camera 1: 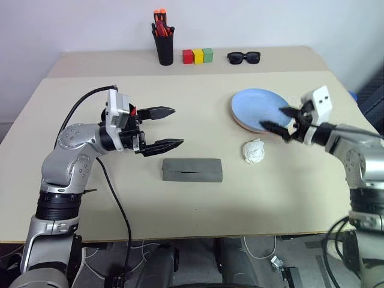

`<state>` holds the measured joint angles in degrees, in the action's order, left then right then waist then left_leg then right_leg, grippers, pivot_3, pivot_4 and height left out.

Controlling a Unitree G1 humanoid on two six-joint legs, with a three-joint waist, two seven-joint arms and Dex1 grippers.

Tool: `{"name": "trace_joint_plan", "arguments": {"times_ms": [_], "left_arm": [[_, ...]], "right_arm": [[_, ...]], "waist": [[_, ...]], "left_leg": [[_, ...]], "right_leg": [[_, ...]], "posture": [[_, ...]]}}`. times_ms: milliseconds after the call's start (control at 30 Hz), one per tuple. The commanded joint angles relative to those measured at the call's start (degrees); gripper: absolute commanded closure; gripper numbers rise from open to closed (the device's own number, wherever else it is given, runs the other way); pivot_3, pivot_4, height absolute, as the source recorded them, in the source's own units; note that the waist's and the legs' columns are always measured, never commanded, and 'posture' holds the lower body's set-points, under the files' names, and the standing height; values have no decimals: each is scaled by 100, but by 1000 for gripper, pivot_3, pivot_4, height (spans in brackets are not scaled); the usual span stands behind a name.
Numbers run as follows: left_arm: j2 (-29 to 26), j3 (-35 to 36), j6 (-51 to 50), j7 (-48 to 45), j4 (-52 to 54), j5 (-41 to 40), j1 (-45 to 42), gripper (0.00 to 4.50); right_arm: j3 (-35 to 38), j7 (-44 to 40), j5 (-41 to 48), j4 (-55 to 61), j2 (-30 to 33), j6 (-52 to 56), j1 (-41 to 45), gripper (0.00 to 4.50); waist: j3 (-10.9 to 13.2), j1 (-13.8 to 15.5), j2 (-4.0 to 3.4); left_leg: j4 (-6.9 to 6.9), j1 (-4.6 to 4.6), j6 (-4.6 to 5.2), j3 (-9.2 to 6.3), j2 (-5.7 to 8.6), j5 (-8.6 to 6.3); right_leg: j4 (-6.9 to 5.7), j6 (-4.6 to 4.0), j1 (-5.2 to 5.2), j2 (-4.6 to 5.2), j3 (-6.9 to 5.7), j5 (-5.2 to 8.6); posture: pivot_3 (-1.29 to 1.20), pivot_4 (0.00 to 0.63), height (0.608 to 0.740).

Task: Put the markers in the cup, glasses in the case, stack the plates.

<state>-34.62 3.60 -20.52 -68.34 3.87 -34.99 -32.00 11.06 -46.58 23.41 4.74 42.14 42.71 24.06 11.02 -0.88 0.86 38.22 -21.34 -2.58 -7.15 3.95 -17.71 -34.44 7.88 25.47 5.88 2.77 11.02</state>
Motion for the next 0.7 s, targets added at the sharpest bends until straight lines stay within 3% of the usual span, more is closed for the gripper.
{"name": "trace_joint_plan", "arguments": {"times_ms": [33, 467, 567, 700], "left_arm": [[-95, 141, 101, -114, -57, -52, -267, 0], [-119, 97, -27, -170, 82, -69, -129, 0], [-197, 158, -58, -157, 142, -90, -28, 0], [-240, 196, -83, -96, 209, -136, 54, 0]], "right_arm": [[91, -57, 319, 826, 97, 215, -262, 85], [-856, 386, -587, -453, -482, -888, -221, 85], [-942, 300, -631, -608, -476, -924, -209, 918], [-801, 102, -464, -476, -367, -880, -205, 3038]], "waist": [[0, -14, 0], [-2, -6, 1], [-2, -19, 1], [-2, -9, 1]], "left_leg": [[2, 2, 0, 1, 0, 0], [4, 9, -1, 5, -2, 1], [4, 10, -1, 4, -2, 1], [4, 10, -1, 4, -2, 1]], "right_leg": [[-1, 0, -1, 0, 0, 0], [0, -1, -8, -1, 1, -4], [0, -1, -8, -1, 1, -4], [0, -1, -8, -1, 1, -4]], "posture": [[0, 150, 740], [0, 150, 740], [0, 150, 740], [0, 150, 740]]}}
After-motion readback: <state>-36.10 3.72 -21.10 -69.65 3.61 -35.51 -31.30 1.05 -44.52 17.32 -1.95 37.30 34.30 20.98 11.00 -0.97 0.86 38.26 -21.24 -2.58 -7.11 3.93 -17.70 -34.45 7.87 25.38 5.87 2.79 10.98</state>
